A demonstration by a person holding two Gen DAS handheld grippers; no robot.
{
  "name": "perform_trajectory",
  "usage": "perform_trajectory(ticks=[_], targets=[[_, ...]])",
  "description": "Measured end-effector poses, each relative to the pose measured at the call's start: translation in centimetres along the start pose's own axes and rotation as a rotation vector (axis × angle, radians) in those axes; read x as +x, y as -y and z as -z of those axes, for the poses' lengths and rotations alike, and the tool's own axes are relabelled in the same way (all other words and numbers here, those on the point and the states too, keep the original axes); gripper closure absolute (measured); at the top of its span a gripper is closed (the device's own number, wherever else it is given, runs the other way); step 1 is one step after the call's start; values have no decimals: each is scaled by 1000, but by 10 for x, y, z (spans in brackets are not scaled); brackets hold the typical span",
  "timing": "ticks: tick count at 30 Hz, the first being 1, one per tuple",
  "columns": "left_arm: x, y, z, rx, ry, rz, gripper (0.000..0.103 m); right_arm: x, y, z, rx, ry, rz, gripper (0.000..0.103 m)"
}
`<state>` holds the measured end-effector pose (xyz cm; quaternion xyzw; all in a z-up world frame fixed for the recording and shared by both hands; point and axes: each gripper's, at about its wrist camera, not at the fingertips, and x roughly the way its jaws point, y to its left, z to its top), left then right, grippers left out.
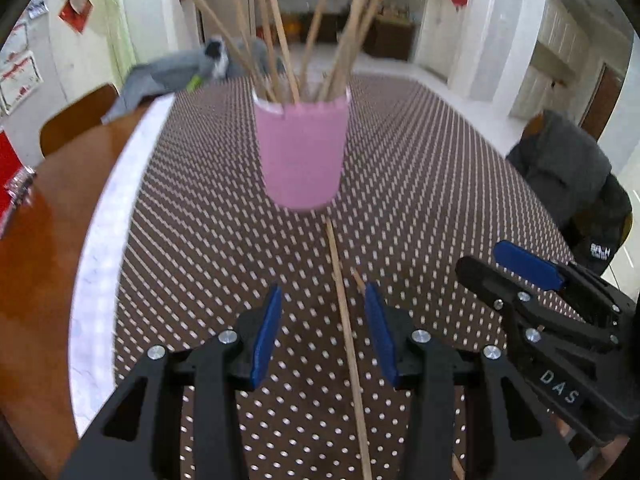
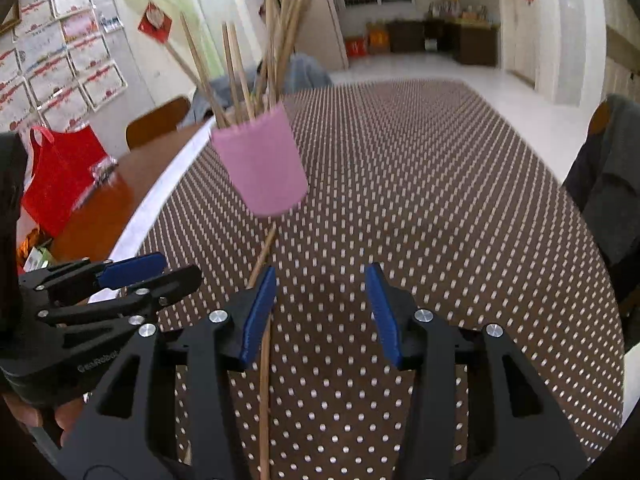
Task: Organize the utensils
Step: 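Move both open grippers back down to the last chopsticks on the cloth, then grasp a chopstick with the left gripper while the right gripper grasps another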
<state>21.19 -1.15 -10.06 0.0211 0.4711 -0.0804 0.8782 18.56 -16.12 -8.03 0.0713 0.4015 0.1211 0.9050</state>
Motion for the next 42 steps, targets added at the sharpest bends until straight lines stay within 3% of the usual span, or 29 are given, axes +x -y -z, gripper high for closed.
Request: perform_trajectory(ticks=[5, 13, 15, 19, 32, 37, 40, 42], targets=[[28, 1, 9, -15, -99, 28, 60, 14, 4, 13, -8, -82, 6, 56], [57, 7, 13, -14, -165, 25, 61, 20, 9, 24, 8, -132, -13, 56], [60, 7, 12, -13, -159, 15, 67, 22, 10, 24, 8, -147, -26, 56], [64, 0, 8, -33, -169, 28, 96, 25, 4, 22, -5, -173, -38, 56], [37, -23, 21, -108, -110, 44, 97, 40, -45, 32, -123, -278, -45, 56], [22, -31, 30, -124, -93, 32, 97, 53, -68, 36, -211, -344, 16, 56], [16, -33, 33, -129, -85, 31, 97, 61, -77, 34, -246, -364, 68, 70], [11, -34, 34, -135, -74, 33, 97, 64, -79, 33, -252, -376, 75, 73]])
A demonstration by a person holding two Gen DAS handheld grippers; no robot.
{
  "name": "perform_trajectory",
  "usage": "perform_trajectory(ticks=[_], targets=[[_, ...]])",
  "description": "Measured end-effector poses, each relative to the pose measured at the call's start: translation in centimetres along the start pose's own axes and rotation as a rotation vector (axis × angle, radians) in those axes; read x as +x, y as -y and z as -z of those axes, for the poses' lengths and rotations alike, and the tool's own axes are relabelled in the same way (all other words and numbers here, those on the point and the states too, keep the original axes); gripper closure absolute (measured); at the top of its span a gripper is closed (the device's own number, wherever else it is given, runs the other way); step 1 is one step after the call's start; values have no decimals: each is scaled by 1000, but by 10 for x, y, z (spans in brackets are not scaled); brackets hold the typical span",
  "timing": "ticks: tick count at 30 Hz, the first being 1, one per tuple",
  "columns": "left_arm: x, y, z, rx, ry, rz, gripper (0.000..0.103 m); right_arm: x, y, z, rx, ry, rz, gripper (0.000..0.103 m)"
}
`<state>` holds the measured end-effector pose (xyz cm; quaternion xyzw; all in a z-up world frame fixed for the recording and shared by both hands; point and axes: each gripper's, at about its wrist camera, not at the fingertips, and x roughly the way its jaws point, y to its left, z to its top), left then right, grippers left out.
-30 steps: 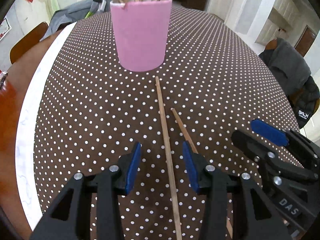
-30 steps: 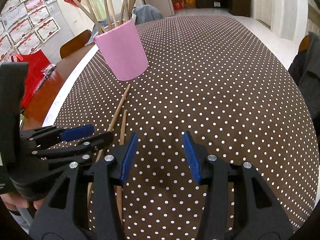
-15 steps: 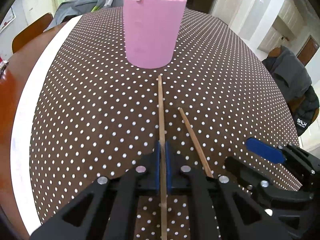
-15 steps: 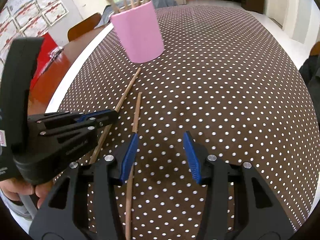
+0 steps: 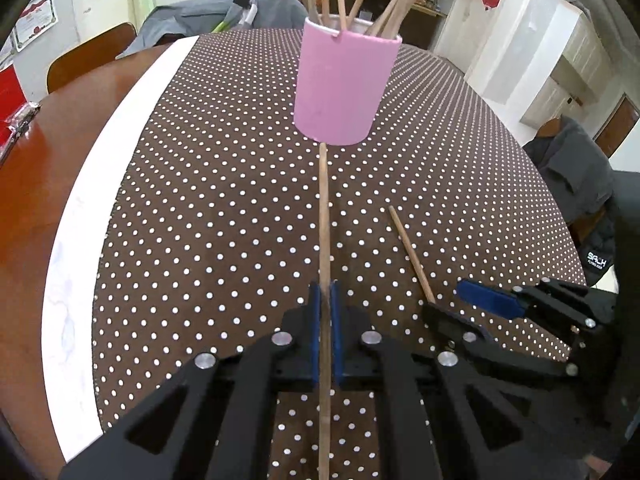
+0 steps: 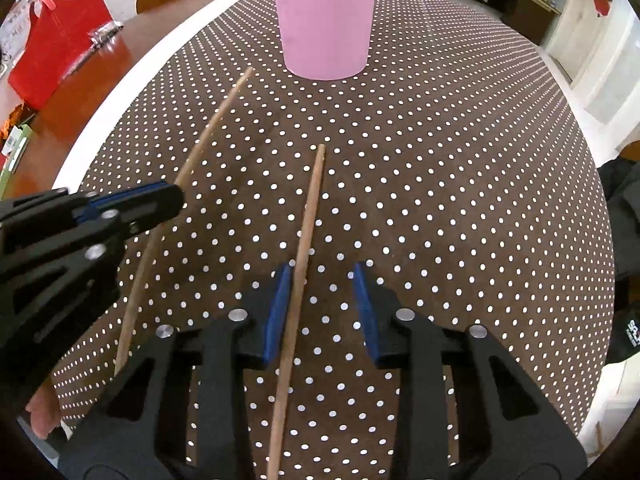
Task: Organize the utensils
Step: 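Grasp a chopstick with the left gripper while the right gripper grasps another, then lift both held chopsticks upright above the pink cup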
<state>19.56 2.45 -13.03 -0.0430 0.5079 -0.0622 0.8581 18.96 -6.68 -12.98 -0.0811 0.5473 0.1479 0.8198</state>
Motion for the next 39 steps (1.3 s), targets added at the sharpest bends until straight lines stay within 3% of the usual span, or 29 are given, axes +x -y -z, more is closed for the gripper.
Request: perform_trajectory(ticks=[6, 12, 17, 31, 39], targets=[[-14, 2, 1, -3, 28, 16, 97, 7, 2, -15, 5, -12, 17, 91], [-26, 5, -3, -10, 71, 25, 97, 1, 25, -17, 66, 28, -52, 97], [-39, 8, -6, -7, 114, 38, 97, -23, 44, -1, 90, 121, -95, 97], [-82, 30, -21, 39, 231, 140, 97, -103, 57, -5, 114, 406, -206, 97], [-114, 33, -37, 47, 384, 190, 97, -136, 52, -16, 122, 575, -233, 97]])
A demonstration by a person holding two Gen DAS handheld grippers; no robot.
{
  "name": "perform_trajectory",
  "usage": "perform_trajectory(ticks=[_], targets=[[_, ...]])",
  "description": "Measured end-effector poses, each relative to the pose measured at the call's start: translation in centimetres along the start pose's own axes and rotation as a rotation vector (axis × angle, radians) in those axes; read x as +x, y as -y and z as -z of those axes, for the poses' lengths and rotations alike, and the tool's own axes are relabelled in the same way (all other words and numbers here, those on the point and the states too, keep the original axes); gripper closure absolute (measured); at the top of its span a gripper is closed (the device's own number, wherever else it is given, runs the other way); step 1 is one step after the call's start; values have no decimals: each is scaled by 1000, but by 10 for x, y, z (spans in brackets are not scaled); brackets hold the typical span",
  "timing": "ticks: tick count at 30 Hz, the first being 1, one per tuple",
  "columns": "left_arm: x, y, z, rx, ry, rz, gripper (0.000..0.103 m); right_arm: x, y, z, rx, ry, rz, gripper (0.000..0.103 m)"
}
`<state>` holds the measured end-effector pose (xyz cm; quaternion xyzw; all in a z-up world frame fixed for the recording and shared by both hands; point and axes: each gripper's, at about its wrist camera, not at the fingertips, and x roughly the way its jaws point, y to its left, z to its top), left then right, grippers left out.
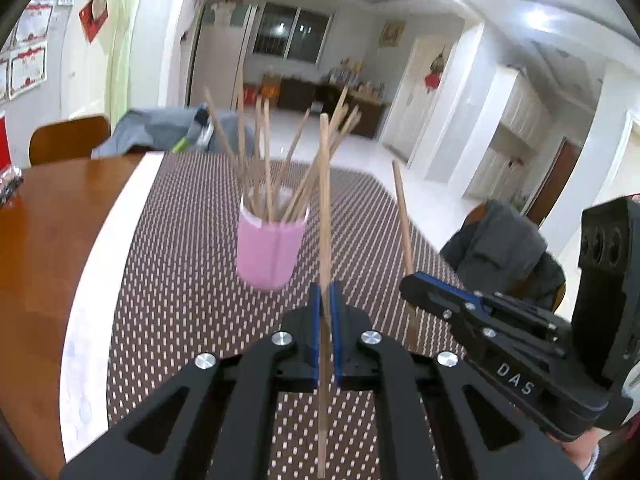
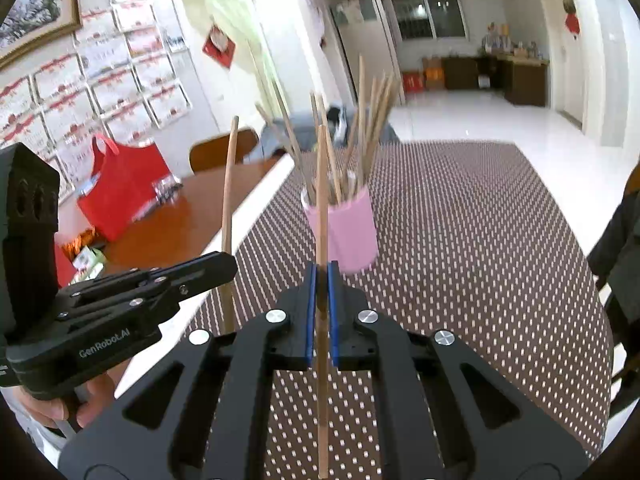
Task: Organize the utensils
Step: 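Lift both held chopsticks upright above the pink cup, then lower the chopsticks into the cup and open the left gripper while the right gripper opens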
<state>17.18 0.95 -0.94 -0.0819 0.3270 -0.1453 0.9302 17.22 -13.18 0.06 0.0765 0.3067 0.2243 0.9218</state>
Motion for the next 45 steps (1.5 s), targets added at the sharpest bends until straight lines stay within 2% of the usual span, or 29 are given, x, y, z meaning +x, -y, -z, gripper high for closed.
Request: perform_trajectory(ticks=[9, 15, 25, 30, 36, 45], targets=[[-14, -3, -47, 9, 234, 19, 97, -3, -5, -35, -4, 216, -22, 97], [-6, -12, -72, 1, 385, 27, 97, 9, -8, -59, -19, 368, -20, 97], [23, -28, -93, -40, 528, 6, 97, 47, 3, -78, 2, 528, -5, 97], [33, -33, -97, -51, 618, -39, 97, 55, 7, -84, 12, 606, -2, 97], [59, -41, -95, -20, 613, -36, 97, 76, 13, -81, 23, 626, -5, 97], [83, -50, -100, -5, 495, -92, 97, 92, 13, -77, 0, 608, 13, 97]])
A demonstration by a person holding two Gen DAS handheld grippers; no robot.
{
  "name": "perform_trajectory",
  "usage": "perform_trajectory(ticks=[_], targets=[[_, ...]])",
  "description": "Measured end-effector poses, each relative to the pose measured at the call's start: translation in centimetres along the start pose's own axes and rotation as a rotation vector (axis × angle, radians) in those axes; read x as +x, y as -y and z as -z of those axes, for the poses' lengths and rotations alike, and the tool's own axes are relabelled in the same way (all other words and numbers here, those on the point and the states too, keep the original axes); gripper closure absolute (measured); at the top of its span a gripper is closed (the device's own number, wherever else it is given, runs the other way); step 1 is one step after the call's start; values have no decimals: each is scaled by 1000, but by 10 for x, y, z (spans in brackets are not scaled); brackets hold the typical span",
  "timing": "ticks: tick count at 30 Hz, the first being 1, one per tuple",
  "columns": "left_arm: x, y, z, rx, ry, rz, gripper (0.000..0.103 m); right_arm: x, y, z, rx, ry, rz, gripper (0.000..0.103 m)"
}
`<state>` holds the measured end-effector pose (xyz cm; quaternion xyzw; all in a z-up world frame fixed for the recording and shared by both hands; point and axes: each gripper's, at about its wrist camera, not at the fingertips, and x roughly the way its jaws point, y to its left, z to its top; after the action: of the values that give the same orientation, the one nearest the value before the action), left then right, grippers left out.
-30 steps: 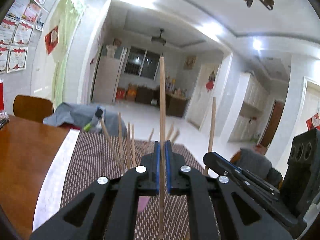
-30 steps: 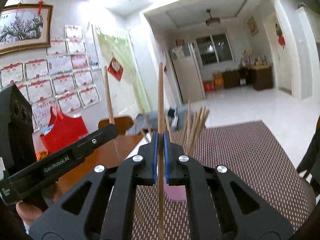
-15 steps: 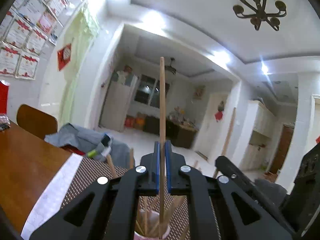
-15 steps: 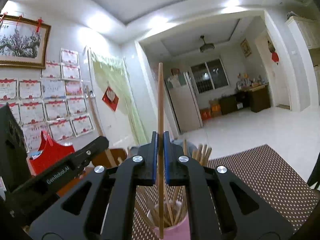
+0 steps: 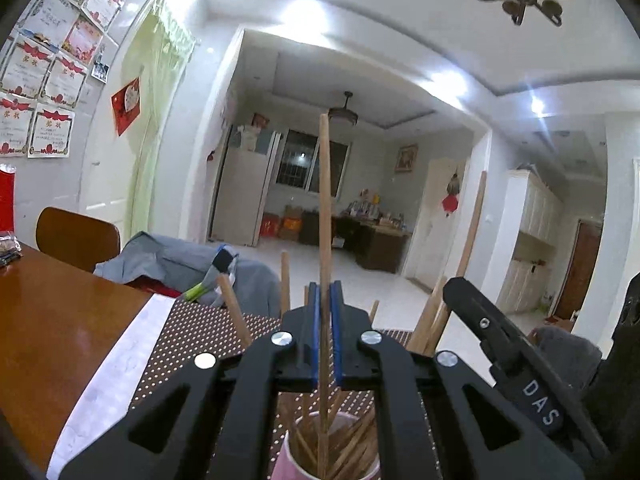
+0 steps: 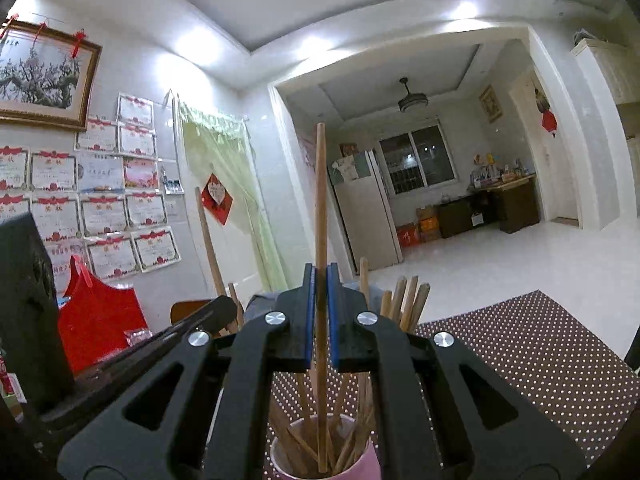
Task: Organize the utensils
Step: 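Lower the chopsticks into the cup and open the left gripper while the right gripper opens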
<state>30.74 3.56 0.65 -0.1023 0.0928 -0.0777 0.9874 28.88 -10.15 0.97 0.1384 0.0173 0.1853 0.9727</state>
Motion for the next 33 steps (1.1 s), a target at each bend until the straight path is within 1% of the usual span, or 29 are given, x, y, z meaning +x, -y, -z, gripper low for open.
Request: perform_trajectory(ticks=[4, 6, 7, 8, 10, 11, 13, 16, 19, 22, 27, 31, 33], targets=[[1, 3, 1, 6, -34, 6, 97, 1, 0, 2, 0, -31, 4, 97], [0, 5, 0, 20, -42, 1, 89, 2, -1, 3, -3, -44, 4, 96], [-2, 6, 0, 25, -39, -5, 74, 2, -2, 3, -3, -45, 4, 96], [-5, 7, -1, 31, -34, -16, 70, 2, -2, 3, -5, -46, 6, 96], [-7, 11, -4, 52, -37, -35, 70, 2, -4, 2, -11, -53, 5, 96], [-10, 13, -6, 68, -34, -49, 67, 1, -6, 2, -14, -52, 5, 96], [-13, 16, -8, 91, -19, -92, 63, 2, -8, 1, -30, -57, 8, 96], [-15, 15, -13, 112, -27, -139, 62, 3, -11, 1, -47, -60, 9, 96], [-17, 9, -17, 101, -35, -163, 62, 4, -11, 0, -45, -71, 12, 96], [-17, 3, -21, 85, -42, -169, 59, 8, -11, 1, -43, -95, 17, 96], [-13, -2, -21, 82, -59, -181, 59, 15, -12, 3, -46, -139, 15, 96], [-12, -1, -19, 94, -62, -187, 59, 13, -13, 1, -48, -137, 11, 96], [-12, 0, -19, 100, -62, -192, 57, 12, -13, 0, -50, -132, 15, 96]])
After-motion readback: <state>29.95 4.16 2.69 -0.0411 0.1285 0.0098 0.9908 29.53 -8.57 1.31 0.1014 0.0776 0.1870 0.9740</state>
